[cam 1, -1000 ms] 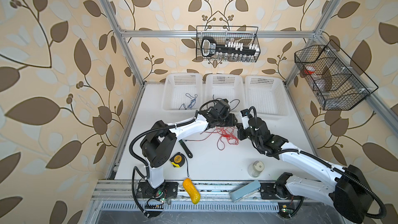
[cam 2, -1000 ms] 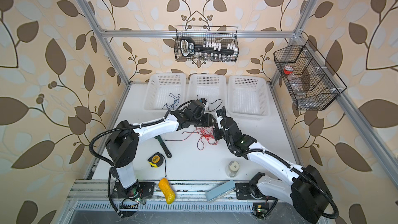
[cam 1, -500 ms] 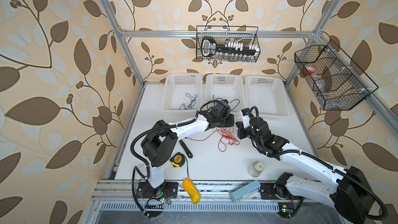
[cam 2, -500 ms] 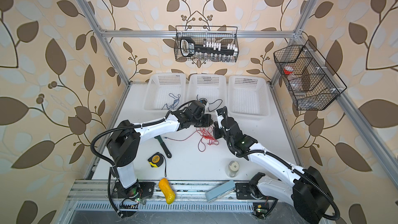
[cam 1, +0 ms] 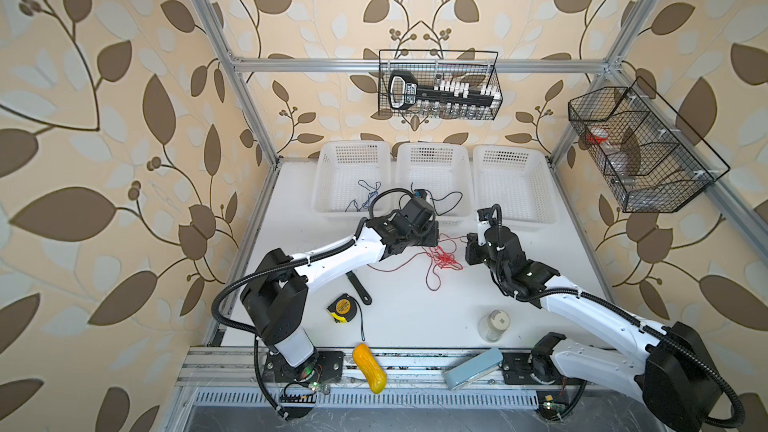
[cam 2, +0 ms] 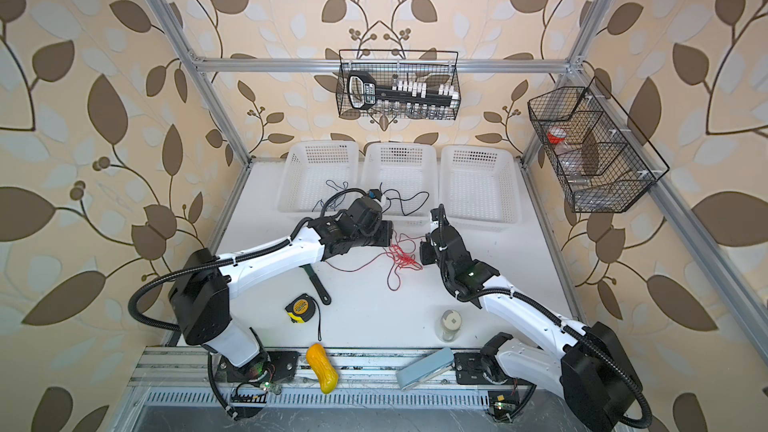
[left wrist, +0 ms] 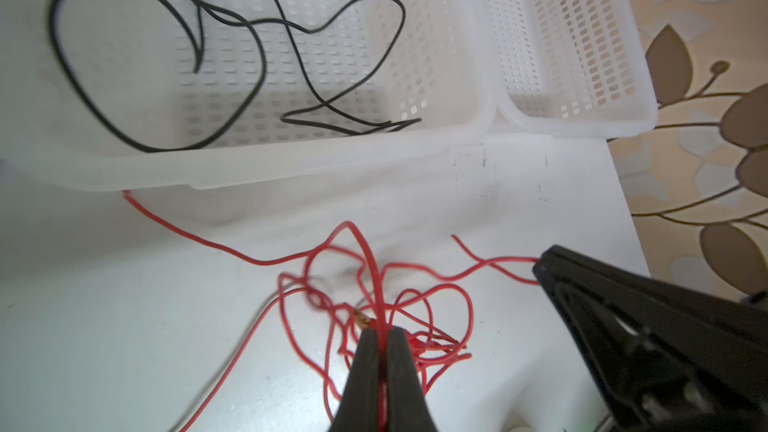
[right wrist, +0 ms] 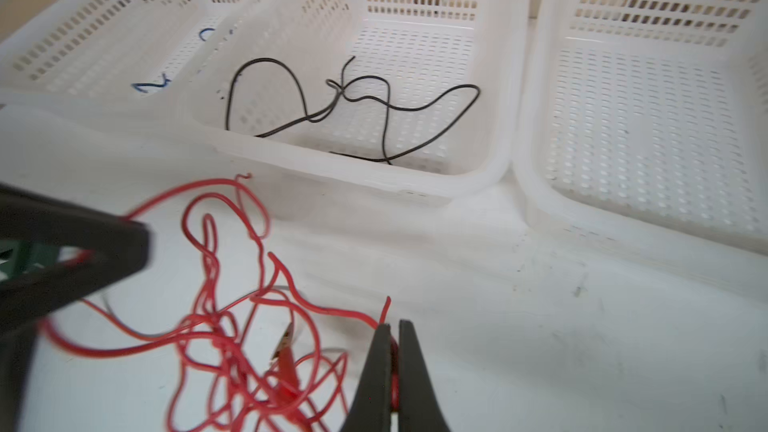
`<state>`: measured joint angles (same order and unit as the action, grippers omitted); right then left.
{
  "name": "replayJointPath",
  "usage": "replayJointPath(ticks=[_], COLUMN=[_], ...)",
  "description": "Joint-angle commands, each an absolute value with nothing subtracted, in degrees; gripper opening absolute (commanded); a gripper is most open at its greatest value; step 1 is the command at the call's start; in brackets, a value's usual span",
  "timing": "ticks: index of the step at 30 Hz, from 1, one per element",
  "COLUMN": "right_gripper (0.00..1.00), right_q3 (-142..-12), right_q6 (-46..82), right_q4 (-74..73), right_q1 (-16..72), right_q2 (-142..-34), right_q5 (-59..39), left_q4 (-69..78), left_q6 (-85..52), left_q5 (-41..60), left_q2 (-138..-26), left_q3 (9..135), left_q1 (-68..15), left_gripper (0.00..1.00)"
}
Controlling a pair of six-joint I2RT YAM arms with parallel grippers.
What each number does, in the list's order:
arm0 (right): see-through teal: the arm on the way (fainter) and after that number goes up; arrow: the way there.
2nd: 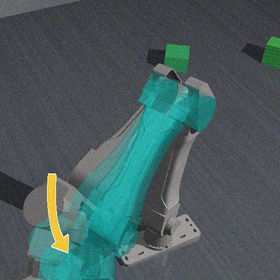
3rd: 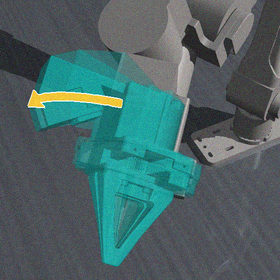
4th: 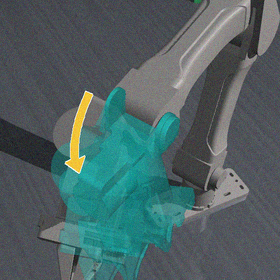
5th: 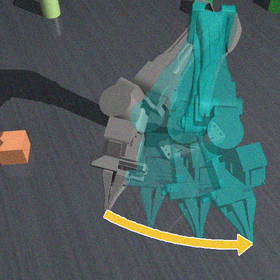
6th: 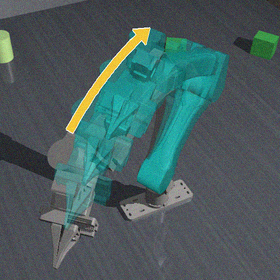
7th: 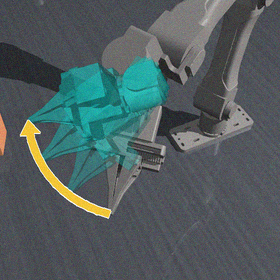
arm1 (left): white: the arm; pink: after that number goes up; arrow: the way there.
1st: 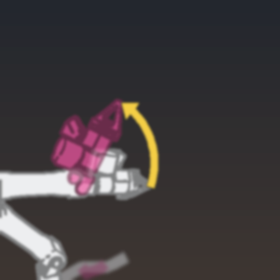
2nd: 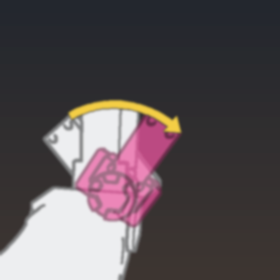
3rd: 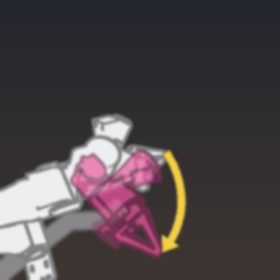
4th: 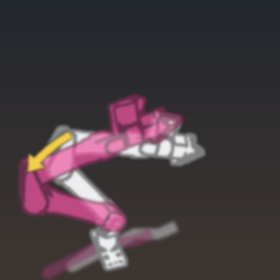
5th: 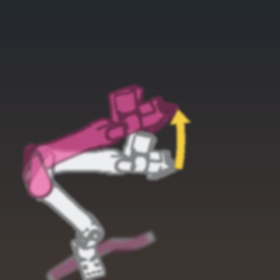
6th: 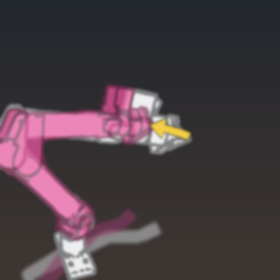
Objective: Untangle the cables
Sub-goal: 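Pull the red wire apart with both grippers, spreading the tangle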
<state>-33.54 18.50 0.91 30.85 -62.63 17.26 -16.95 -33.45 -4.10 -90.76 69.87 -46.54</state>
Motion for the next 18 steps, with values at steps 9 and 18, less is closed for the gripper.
replayJointPath(ticks=[9,18], right_gripper=[0.00,0.00], right_q3=[-31.6,-30.0], right_q6=[24.8,27.1], right_q4=[7.6,9.7], right_q1=[23.4,20.4], right_q2=[-60.0,-57.0], right_q5=[25.4,28.1], left_q4=[-27.1,-31.2], left_q6=[-29.8,-29.7], left_q5=[-20.3,-24.3], left_q2=[-75.2,-65.3], left_q3=[65.4,61.8], left_q1=[-45.4,-42.4], left_gripper=[0.00,0.00])
